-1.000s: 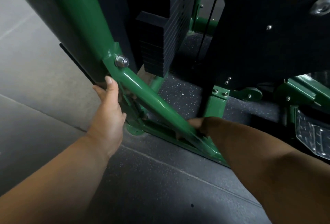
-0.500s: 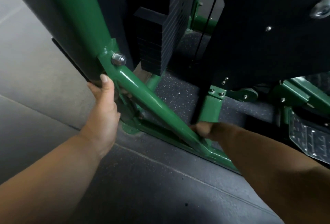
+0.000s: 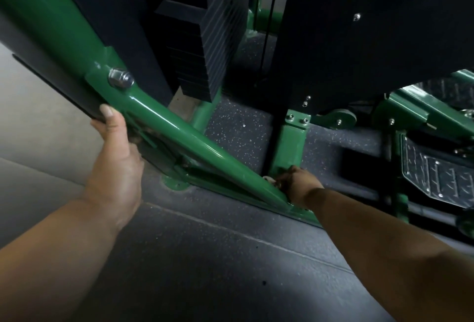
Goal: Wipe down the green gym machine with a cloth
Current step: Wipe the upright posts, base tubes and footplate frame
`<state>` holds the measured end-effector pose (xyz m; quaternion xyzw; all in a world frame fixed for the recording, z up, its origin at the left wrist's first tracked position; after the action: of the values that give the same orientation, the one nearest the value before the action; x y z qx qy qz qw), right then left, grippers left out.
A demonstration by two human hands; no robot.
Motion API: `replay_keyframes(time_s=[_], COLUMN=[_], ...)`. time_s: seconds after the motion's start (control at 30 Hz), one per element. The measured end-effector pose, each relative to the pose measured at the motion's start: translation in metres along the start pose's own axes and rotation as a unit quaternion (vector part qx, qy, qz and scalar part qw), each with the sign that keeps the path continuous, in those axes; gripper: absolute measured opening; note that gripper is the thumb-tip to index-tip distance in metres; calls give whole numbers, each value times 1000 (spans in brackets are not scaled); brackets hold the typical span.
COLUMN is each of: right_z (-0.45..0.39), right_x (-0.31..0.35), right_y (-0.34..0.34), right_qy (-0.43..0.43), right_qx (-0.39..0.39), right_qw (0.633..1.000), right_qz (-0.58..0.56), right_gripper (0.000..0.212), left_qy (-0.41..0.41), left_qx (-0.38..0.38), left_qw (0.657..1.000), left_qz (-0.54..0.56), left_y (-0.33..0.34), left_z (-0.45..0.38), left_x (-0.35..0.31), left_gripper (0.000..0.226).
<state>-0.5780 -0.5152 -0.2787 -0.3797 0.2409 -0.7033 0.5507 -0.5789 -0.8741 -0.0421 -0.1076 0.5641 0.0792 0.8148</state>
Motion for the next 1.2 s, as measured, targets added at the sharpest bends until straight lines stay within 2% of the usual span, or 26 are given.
replay_keyframes(time_s=[0.07,0.17,0.2,0.23,0.3,0.33,0.4,0.43,0.47,0.5,0.57,0.6,0.7,0.73,0.77,0.83,0.9,0.93,0.97,1.03,1.1,1.2], right_z=[-4,-5,-4,-2,2,4,8,9,11,13,16,18,16,15,14,9,1,-5,-11,-27,-45,-63], right_x=[1,2,2,2,2,3,5,4,3,1,-3,-4,-4,-1,3,12,19,23,27,32,30,5], right_y=[0,0,1,1,0,-1,-2,-2,-2,-3,-5,-6,-6,-6,-8,-9,-12,-14,-16,-24,-37,-60], right_qy=[6,16,17,16,17,13,7,5,5,3,0,-6,-35,-46,-63,-104,-142,-159,-172,-185,-163,-61], right_qx=[-1,-4,-5,-6,-8,-7,-10,-12,-11,-12,-16,-20,-37,-45,-53,-55,-46,-49,-56,-71,-98,-169], right_qw=[1000,1000,1000,1000,1000,1000,1000,999,999,999,999,999,996,993,990,980,970,965,962,957,955,965], right_qz=[7,12,10,12,20,23,29,31,32,31,32,37,79,97,117,160,193,201,206,213,226,193], right_gripper=[31,36,36,36,34,34,35,35,35,36,39,41,48,49,51,53,55,55,52,41,39,45], left_qy=[-17,-140,-155,-143,-70,-12,120,196,282,357,425,432,405,383,353,314,325,328,328,315,308,296], left_qx=[-4,59,92,132,155,154,176,180,175,171,181,193,215,218,222,230,244,249,255,251,239,233], left_qw=[999,976,967,958,937,924,871,826,764,692,539,470,301,260,240,239,249,240,233,241,256,285], left_qz=[-49,-154,-178,-209,-304,-350,-443,-496,-553,-603,-704,-745,-836,-859,-876,-889,-879,-879,-880,-883,-885,-881], left_y=[4,20,22,27,45,58,75,79,89,99,119,124,127,123,116,103,96,95,95,95,97,99], left_z=[18,48,56,67,88,94,107,109,103,98,87,81,62,53,42,21,4,-1,-5,-9,-8,-10], left_x=[-3,13,16,16,10,4,-10,-19,-26,-32,-45,-49,-67,-71,-71,-68,-62,-60,-58,-52,-49,-48], left_gripper=[87,139,140,120,58,46,44,44,44,43,46,49,64,68,70,64,56,56,57,57,55,54])
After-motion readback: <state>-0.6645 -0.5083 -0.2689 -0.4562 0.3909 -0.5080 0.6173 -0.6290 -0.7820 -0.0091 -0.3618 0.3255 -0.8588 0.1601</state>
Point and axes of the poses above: each hand's wrist, its own z-axis away from the middle knuckle, its own y-axis out of the palm, x = y × z, the point moved 4 cm from there along -z, towards the middle knuckle, and after that the axes turned 6 degrees about -z, right-handed, at the moved point
